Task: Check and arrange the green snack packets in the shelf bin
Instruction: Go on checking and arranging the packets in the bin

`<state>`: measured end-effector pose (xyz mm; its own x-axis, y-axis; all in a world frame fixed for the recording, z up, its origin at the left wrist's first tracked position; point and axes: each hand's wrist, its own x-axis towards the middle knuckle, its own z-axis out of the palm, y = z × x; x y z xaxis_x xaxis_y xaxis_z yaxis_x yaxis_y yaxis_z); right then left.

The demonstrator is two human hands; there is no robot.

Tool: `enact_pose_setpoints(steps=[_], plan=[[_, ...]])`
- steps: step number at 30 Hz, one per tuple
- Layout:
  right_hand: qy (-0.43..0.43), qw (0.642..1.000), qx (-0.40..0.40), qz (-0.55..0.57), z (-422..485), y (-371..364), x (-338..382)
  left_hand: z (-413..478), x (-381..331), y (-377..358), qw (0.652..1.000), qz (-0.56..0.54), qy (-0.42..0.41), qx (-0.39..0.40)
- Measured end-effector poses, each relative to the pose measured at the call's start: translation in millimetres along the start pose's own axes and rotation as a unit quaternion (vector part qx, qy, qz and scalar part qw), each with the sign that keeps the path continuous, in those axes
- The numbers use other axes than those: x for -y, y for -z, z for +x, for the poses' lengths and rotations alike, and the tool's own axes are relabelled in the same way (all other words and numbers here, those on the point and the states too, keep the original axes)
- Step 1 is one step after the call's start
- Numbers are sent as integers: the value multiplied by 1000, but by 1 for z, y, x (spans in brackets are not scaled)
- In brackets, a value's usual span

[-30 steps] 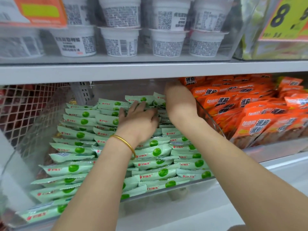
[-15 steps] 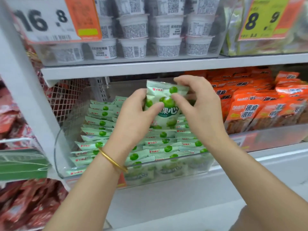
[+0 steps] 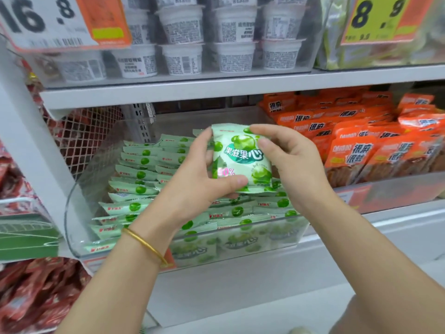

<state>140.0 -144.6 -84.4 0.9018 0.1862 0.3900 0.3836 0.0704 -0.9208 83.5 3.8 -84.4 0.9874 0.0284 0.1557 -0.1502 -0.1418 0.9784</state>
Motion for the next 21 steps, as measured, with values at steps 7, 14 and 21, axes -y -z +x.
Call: enact_pose_setpoints(steps=[7,14,21], plan=[[-7,999,-36,-10,5,1,-10,1,4,-3,974,205,-66,-67],[-28,999,-12,36,3,-5,-7,1,-4,-15,944,308,-96,-75],[20,997,8,-72,-2,-2,2,1,-8,-6,984,132,-66,-99]])
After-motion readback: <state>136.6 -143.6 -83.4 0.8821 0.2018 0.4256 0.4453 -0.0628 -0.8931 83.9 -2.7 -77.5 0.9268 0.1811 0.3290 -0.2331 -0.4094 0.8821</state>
